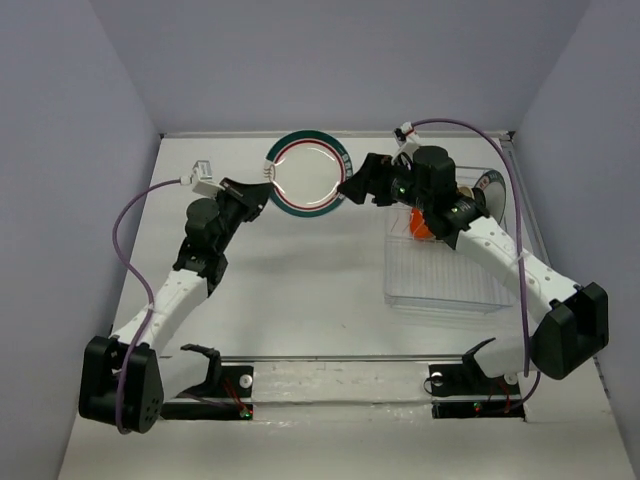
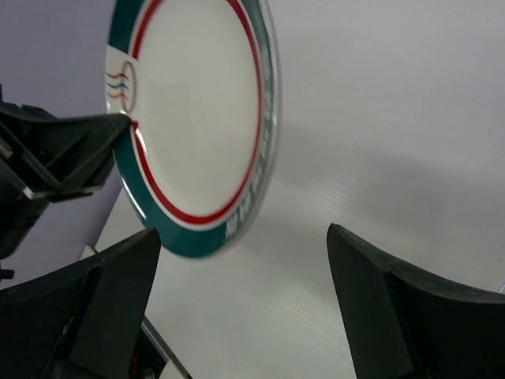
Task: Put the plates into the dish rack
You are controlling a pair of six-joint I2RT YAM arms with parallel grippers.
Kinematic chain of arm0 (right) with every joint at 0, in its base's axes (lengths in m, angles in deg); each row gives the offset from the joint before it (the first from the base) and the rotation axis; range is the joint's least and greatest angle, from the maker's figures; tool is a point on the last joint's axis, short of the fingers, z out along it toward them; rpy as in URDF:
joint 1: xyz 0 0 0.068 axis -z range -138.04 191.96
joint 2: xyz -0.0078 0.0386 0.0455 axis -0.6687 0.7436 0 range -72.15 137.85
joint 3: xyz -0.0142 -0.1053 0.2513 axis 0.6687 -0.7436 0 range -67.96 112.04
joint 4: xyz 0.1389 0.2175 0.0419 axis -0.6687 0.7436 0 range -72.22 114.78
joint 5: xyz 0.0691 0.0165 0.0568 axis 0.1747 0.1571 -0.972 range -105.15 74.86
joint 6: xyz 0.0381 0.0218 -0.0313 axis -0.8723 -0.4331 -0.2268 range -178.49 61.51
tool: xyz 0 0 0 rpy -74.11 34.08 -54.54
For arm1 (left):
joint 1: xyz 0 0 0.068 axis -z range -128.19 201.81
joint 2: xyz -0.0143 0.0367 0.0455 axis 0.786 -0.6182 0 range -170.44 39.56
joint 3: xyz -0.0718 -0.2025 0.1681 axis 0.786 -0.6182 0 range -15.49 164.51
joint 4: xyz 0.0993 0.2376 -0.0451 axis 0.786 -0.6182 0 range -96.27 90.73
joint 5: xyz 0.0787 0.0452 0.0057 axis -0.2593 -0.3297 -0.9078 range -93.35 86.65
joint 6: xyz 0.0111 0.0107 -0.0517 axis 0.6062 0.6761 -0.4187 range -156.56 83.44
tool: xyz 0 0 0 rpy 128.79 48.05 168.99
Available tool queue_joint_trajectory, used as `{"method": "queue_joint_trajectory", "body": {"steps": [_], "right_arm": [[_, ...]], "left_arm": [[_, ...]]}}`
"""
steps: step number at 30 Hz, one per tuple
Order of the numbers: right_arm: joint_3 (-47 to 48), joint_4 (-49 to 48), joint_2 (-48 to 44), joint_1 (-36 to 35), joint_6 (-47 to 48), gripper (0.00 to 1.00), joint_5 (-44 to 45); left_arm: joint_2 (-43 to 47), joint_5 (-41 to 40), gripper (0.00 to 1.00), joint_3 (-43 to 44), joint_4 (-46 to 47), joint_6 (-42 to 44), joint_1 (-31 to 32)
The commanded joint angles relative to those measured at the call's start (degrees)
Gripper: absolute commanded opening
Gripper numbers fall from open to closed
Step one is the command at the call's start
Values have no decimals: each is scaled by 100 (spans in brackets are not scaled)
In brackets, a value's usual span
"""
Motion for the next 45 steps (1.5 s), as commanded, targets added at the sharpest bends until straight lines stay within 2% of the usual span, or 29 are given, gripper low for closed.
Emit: {"method": "queue_joint_trajectory", "body": {"steps": [1,3,6,7,8,10,22,28,31,34,35,37,38,39,40,41,42,43,45], "right_arm": [[413,-399,-106,-1,-136,93,-131],[352,-398,-150,-1,-162,93,-70],[272,-398,-150,-1,-241,87,80],[229,-398,-142,-1,-302,85,107],[211,-398,-142,-1,-320,75,98],[176,-390,-159,-1,-347,68,124],[-158,234,-1117,-1,4,78,977],[-167,375,-846,-1,13,78,785],[-132,209,-652,-1,-74,72,152],[-80,-108,-424,-1,-223,60,-393],[-79,-126,-414,-1,-233,37,-385],[-140,-239,-475,-1,-276,10,-228],[-202,-240,-597,-1,-285,7,147],[-229,-231,-668,-1,-259,7,386],[-237,-109,-739,-1,-189,7,606],[-211,57,-800,-1,3,7,1060],[-72,250,-888,59,126,7,1361],[-1,435,-906,130,267,7,1651],[227,1059,-906,183,722,7,2783]], "left_arm": [[371,499,6,-317,272,-34,369],[617,561,6,-397,272,-7,449],[881,824,6,-406,377,-51,511],[994,964,6,-397,395,-51,511],[1048,1009,6,-397,439,-51,511],[1153,1132,6,-362,457,-34,520],[1356,904,6,-467,343,177,520],[1303,1035,6,-484,509,134,555],[1259,1088,6,-459,606,107,651],[1128,1343,6,-467,860,-7,731],[1119,1370,6,-432,939,-42,774],[1092,1449,6,-388,940,-60,810],[1075,1492,6,-353,871,-51,819],[1066,1536,8,-214,739,36,819],[1066,1546,27,-116,547,124,819],[1092,1537,41,-28,49,246,819],[1118,1511,61,181,-217,387,819],[1153,1450,99,288,-498,554,819],[1311,1388,99,542,-1243,1124,827]]}}
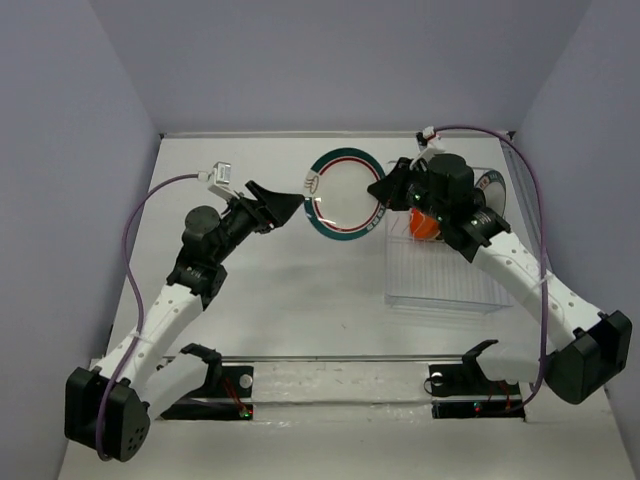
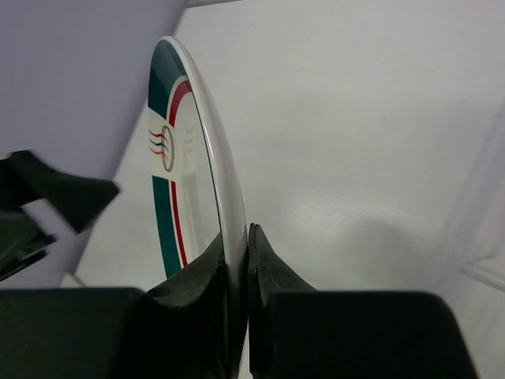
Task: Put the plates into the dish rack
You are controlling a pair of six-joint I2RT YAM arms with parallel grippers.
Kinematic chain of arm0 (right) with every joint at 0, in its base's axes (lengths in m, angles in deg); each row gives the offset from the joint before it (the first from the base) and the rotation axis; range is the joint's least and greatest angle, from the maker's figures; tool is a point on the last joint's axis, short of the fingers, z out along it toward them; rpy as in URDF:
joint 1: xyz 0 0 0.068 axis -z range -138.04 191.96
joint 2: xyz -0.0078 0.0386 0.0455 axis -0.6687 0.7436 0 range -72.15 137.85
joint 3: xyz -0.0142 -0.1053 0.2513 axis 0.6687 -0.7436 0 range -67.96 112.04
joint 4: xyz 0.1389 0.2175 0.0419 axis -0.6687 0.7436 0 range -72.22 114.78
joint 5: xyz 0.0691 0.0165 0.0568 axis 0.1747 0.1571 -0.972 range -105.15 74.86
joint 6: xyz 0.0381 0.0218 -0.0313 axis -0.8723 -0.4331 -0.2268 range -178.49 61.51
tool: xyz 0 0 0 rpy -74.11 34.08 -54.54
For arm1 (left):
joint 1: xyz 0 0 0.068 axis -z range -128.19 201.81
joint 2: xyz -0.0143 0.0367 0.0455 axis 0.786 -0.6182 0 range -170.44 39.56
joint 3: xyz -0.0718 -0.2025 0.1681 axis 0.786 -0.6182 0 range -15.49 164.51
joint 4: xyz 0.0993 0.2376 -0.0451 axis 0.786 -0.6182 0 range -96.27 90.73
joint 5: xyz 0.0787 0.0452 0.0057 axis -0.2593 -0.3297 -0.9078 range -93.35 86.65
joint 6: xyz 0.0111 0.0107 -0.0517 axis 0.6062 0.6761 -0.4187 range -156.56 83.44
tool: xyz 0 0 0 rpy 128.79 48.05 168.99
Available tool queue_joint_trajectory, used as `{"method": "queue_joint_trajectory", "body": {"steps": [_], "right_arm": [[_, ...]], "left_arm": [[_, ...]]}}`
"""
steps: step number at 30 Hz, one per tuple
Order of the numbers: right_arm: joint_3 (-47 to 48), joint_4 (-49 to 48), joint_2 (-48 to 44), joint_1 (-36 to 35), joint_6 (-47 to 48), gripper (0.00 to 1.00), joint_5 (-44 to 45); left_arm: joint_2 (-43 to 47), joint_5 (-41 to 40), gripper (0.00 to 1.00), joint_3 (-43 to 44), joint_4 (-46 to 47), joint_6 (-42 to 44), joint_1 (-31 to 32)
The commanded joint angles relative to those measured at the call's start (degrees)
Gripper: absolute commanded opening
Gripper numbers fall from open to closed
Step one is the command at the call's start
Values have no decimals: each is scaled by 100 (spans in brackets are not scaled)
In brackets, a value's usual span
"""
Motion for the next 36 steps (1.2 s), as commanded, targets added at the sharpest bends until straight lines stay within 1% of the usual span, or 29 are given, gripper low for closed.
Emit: {"method": "queue_joint_trajectory", "body": {"steps": [1,4,5,9,11,13,19,24,28,31,34,35,36], "right_arm": [[444,1031,-128,187,1080,7,2897],[603,1524,3,248,1469,7,4167],[620,1605,39,249,1661,7,4833],[603,1728,118,547,1944,7,5462],[620,1728,153,609,2102,7,5673],[656,1746,232,723,2251,7,5884],[884,1746,399,724,2498,7,6008],[779,1755,557,776,2296,7,5508],[665,1763,917,776,2138,7,5236],[603,1737,1049,776,1919,7,4814],[629,1693,1251,653,1813,7,4699],[673,1685,1313,653,1769,10,4533],[700,1684,1331,653,1751,15,4471]], "left_arm": [[518,44,99,814,-1265,1179,52],[773,-142,99,947,-1858,1683,52],[905,-194,99,982,-2225,1971,52],[1108,-431,99,1079,-2922,2692,52],[1169,-590,99,1026,-3150,2931,52],[1178,-757,99,939,-3256,2976,43],[1318,-774,99,947,-3319,3047,43],[1416,-793,99,903,-3266,3011,25],[1398,-749,99,894,-3266,3003,16],[1389,-713,99,894,-3257,2985,-45],[1381,-670,99,885,-3240,2968,-124],[1381,-652,99,877,-3222,2968,-142],[1381,-635,99,877,-3222,2959,-159]]}}
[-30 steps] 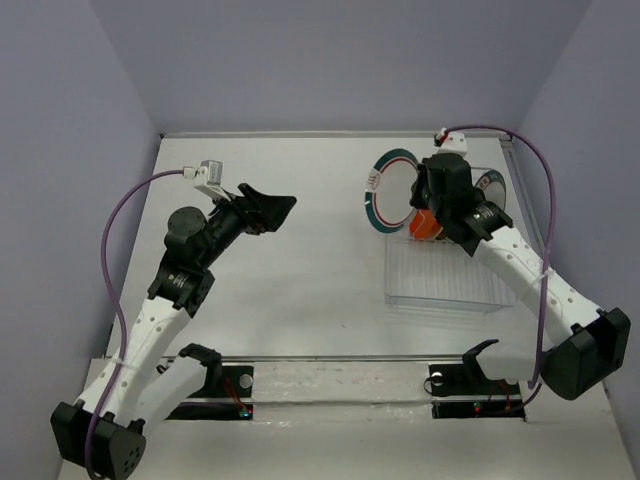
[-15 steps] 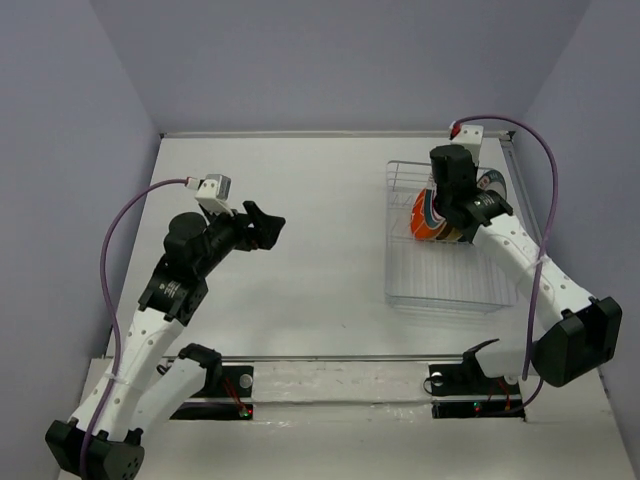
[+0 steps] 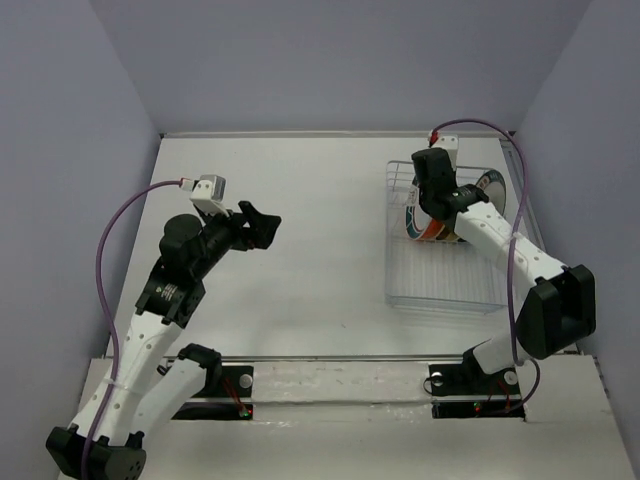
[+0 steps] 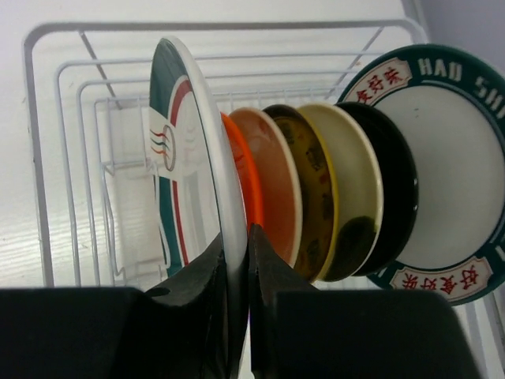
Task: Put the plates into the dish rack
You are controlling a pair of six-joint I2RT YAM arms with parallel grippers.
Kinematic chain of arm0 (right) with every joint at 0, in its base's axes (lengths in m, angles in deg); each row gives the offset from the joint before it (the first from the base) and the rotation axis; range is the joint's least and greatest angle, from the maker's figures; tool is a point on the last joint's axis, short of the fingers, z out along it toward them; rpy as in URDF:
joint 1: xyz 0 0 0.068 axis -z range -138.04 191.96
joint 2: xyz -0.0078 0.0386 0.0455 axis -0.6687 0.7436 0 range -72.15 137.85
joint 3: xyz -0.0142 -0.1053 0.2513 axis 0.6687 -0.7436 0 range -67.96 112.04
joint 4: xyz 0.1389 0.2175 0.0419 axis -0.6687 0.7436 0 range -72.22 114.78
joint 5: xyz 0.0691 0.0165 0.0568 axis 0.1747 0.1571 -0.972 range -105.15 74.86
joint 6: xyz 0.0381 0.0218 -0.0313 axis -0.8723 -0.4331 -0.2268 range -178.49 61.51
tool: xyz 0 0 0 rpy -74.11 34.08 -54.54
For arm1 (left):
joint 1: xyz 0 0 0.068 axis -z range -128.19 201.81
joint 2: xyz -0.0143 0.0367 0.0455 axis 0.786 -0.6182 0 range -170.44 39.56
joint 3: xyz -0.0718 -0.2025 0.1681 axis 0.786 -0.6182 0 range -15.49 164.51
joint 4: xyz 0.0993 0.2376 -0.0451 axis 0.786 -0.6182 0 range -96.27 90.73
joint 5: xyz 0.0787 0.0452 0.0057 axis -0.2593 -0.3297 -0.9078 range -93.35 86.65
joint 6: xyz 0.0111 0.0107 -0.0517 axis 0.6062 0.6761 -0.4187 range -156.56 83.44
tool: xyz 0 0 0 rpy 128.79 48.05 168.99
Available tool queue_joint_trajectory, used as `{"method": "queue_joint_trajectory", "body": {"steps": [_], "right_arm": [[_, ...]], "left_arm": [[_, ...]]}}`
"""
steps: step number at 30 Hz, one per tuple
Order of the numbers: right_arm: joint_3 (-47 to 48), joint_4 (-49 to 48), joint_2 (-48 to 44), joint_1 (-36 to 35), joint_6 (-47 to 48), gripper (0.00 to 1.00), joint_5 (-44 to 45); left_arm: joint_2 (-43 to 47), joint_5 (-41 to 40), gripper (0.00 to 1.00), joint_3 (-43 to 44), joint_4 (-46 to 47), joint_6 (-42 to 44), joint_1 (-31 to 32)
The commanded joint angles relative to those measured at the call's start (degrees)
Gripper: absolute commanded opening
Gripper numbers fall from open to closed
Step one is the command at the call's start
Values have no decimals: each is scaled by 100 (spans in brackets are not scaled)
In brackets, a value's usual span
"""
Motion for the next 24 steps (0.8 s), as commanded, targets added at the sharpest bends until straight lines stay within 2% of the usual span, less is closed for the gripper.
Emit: {"method": "queue_joint_trajectory", "body": {"steps": [1,2,5,11,13,17,24], "right_arm": [[173,-84,59,-46,-198,25,-301],[234,-58,-2,-46,-242,49,-423],[331,-31,-274,-46,-252,86,-547],[586,136,-1241,-46,-216,98,-898],[569,118,-1696,-46,-269,100,-1144],[253,-248,-2400,-46,-330,100,-2144],[-415,-1014,-3928,-46,-681,100,-4799]], "left_arm": [[41,148,99,-4,166,56,-120],[41,148,99,-4,174,47,-138],[41,139,99,-4,192,30,-182],[111,157,99,-22,271,12,-208],[172,131,99,-48,315,12,-217],[391,96,99,-57,394,12,-217],[796,-1,99,443,597,38,-217]]}}
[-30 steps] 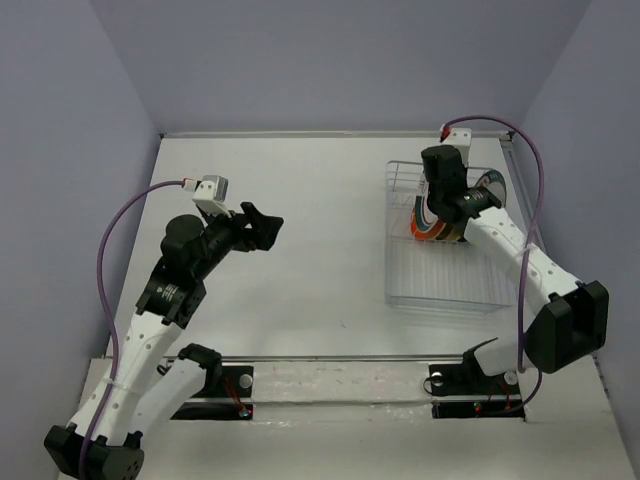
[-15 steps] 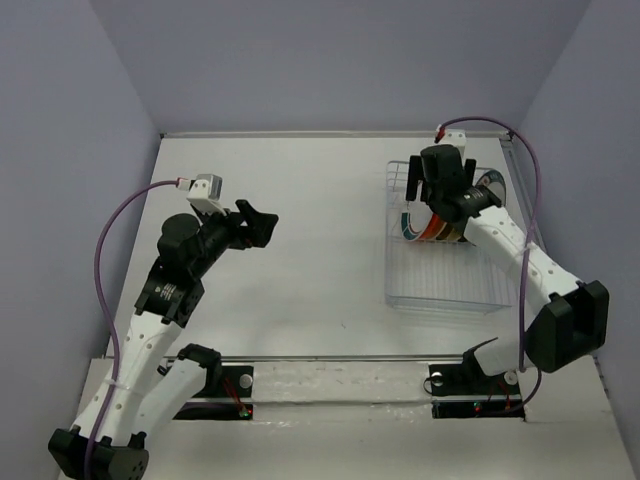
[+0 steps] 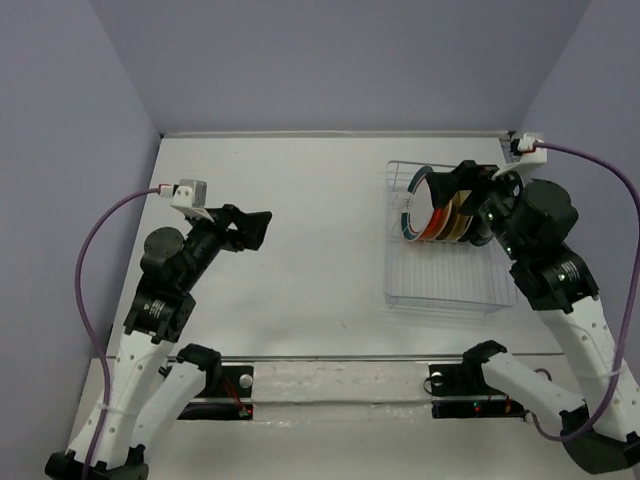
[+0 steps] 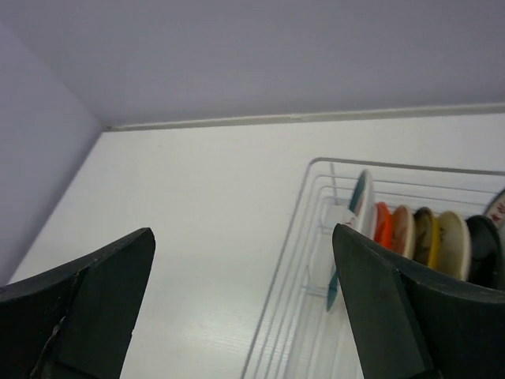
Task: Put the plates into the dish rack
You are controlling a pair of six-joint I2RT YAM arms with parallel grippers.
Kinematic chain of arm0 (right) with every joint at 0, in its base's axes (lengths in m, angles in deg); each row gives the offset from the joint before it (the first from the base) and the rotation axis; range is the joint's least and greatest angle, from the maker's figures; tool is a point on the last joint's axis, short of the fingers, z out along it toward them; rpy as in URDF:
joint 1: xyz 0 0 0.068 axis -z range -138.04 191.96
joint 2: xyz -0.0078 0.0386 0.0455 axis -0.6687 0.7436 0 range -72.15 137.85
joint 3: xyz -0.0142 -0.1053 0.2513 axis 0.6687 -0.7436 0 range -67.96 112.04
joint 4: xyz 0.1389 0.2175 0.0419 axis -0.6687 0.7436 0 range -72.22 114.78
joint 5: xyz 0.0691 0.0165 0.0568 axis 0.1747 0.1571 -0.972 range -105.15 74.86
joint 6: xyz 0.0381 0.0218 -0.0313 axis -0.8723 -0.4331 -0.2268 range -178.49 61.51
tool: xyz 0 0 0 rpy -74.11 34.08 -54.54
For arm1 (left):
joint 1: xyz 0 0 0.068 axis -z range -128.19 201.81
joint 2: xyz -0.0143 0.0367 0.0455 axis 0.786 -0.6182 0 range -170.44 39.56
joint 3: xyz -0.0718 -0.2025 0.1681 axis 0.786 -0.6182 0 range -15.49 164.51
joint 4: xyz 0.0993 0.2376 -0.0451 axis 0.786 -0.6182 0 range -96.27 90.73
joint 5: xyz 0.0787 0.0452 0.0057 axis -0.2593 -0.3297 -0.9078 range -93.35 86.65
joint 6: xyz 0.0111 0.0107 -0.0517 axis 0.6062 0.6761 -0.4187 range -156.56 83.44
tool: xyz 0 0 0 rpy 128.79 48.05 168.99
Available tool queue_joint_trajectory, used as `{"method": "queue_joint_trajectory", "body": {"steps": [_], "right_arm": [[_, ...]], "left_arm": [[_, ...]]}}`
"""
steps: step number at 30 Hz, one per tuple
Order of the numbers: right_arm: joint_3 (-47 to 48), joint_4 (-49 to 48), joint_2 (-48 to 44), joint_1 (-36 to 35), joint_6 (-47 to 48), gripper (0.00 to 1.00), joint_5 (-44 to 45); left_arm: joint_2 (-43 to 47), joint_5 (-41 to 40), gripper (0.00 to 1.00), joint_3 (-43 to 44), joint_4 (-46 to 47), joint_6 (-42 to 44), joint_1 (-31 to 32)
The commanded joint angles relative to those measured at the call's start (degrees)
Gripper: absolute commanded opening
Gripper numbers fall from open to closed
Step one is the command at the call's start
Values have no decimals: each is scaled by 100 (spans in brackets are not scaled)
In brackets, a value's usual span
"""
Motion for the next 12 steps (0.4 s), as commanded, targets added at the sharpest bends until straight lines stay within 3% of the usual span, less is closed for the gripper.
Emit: {"method": "queue_joint_trajectory", "body": {"steps": [1,5,12], "right_arm": [[-470,-881,-794,-26,-395,100,-2127],[-699,-1436,-1366,-26,-668,100,-2560],[-876,-1445,-1569,-26,-651,100,-2288]], "left_arm": [[309,-30,99,566,395,67,-38],[546,-170,99,918,439,102,-38],[670,-337,99,698,669,-223,-38]]}}
